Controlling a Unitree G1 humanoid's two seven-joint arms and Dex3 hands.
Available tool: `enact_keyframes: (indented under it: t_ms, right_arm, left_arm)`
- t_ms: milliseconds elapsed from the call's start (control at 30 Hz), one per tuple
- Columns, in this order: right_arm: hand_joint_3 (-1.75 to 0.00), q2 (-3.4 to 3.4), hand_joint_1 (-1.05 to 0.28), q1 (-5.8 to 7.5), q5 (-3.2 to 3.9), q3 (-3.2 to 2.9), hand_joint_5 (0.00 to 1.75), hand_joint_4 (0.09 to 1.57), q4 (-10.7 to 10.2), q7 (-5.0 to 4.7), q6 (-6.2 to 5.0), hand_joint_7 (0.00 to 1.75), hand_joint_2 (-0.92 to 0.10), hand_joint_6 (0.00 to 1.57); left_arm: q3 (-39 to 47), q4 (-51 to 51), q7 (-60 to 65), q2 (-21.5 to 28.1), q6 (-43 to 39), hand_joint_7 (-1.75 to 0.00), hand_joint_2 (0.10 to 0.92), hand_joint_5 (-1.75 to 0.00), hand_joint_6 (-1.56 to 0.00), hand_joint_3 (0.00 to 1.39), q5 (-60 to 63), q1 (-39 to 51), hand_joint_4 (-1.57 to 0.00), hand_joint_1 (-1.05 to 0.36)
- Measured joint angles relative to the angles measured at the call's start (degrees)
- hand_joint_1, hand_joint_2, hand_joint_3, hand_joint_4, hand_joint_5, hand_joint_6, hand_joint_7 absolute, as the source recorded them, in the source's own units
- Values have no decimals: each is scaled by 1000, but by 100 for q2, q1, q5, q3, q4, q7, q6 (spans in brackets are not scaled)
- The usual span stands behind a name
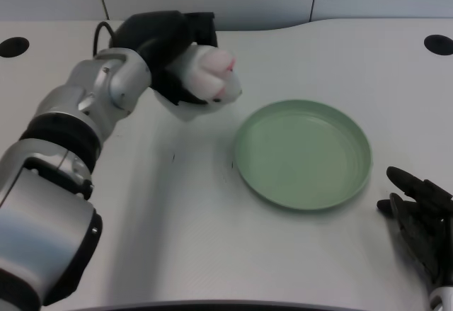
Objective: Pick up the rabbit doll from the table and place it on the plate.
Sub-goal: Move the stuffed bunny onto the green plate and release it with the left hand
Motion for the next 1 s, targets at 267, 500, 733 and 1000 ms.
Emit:
enact_keyframes:
  t_ms: [267,500,733,1000]
  right_arm:
    - [-300,82,-320,9,-111,156,804,658,-63,-109,18,13,-921,915]
    - [-292,168,-298,12,-163,204,806,671,-74,-204,17,22,-921,933]
    - [-289,262,-320,25,-173,202,825,673,-79,-232,17,22,-921,936]
    - [-286,276,-350,106,-92,195,809,636,-157,-5,-1,15,-921,925]
  left_arm:
    - [-229,7,-1,-792,73,-1746,361,-1746,-783,1033,129,-10,-950,-138]
    - [-477,65,1,-1256,229,-1746,259,-1746,-828,1224,334,-88,-1007,-168]
    - [-702,148,9,-1522,333,-1746,311,-1746,-793,1206,519,-117,-955,-238]
    - [-827,188,107,-1579,351,-1746,730,-1746,-472,375,609,-114,-607,-430]
